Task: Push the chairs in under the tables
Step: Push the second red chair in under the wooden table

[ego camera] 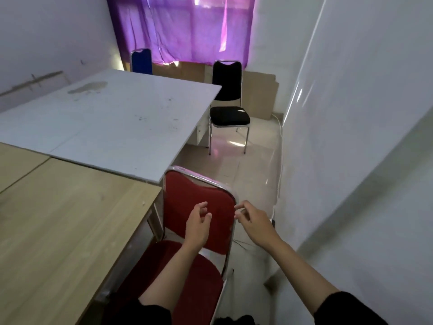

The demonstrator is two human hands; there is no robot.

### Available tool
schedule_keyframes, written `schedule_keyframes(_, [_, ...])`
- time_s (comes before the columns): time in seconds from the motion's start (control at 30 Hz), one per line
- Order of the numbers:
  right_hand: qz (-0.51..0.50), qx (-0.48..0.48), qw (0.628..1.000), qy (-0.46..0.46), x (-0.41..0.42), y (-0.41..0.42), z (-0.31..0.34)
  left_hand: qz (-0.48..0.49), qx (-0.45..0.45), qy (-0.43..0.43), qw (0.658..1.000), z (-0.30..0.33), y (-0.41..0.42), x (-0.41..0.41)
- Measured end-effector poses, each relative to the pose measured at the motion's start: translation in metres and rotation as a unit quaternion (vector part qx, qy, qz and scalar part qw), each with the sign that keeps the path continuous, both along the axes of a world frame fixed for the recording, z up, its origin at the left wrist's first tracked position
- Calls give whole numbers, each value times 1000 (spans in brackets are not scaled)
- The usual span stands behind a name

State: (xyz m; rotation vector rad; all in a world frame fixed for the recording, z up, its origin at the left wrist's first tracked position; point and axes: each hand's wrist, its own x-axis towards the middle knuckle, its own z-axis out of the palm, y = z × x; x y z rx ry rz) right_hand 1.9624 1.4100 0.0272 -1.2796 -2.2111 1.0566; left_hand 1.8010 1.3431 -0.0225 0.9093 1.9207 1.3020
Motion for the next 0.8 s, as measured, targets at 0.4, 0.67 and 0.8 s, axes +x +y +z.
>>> schedule_keyframes(0.4, [143,36,989,14,-118,124,-11,103,-23,48,993,0,86,-77])
schedule_keyframes(0.67, [468,195,854,-115,-229,200,-23,252,-17,66,965,-20,126,-84])
schedule_keyframes(0.8, [592,284,743,-129,-248,221,-32,357,-45,50,932,-15,164,-60])
